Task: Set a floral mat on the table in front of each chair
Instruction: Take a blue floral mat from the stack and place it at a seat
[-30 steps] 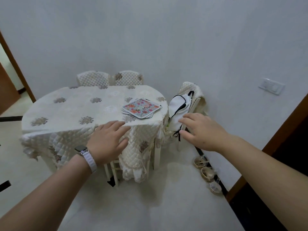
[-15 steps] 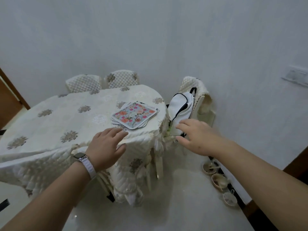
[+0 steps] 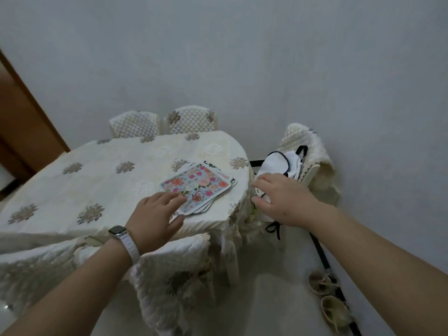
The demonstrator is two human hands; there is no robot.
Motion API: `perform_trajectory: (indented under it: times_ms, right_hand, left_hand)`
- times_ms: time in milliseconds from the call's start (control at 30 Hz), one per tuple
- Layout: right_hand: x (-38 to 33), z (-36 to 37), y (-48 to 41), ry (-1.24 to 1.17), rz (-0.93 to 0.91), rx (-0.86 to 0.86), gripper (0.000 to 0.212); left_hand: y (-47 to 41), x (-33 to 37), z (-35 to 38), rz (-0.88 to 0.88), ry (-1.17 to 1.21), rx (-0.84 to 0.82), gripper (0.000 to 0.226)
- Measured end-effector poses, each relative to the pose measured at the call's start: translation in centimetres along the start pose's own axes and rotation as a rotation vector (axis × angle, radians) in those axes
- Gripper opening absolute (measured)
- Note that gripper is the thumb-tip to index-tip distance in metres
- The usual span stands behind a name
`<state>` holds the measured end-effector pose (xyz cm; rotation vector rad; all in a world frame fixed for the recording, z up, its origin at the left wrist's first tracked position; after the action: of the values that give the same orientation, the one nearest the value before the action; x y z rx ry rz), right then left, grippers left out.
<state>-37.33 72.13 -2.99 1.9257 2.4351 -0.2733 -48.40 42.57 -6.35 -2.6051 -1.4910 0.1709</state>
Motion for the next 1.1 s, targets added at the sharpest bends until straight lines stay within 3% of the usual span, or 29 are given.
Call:
perform_trajectory:
  times_ms: [600, 867, 1100]
  right_hand:
    - [12.3, 9.8, -22.6, -0.027, -0.088, -0.223, 0.05]
    - [14.4, 11.2, -32.8, -0.092, -0.123, -0.183, 0.048]
    - [14.9, 17.1, -37.0, -0.224, -0.059, -0.37, 0.049]
  left_hand:
    - [-18.0, -8.3, 15.0, -0.204, 0.129, -0.204, 0.063]
    - [-22.8, -13.3, 18.3, -0.288, 0.125, -0.265, 0.058]
    - [-23.2, -15.1, 22.2, -0.382, 0.144, -0.385, 0.051]
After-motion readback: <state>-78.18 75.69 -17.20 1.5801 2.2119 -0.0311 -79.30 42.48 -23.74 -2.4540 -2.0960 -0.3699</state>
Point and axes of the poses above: each hand's wrist, its own y-axis away from the middle knuckle, its own z-axis out of the palm, x = y × z, the point moved 1 cm from there along -y, towards the middle knuckle, and after that the axes turned 12 degrees about -z, right-handed, at the moved point
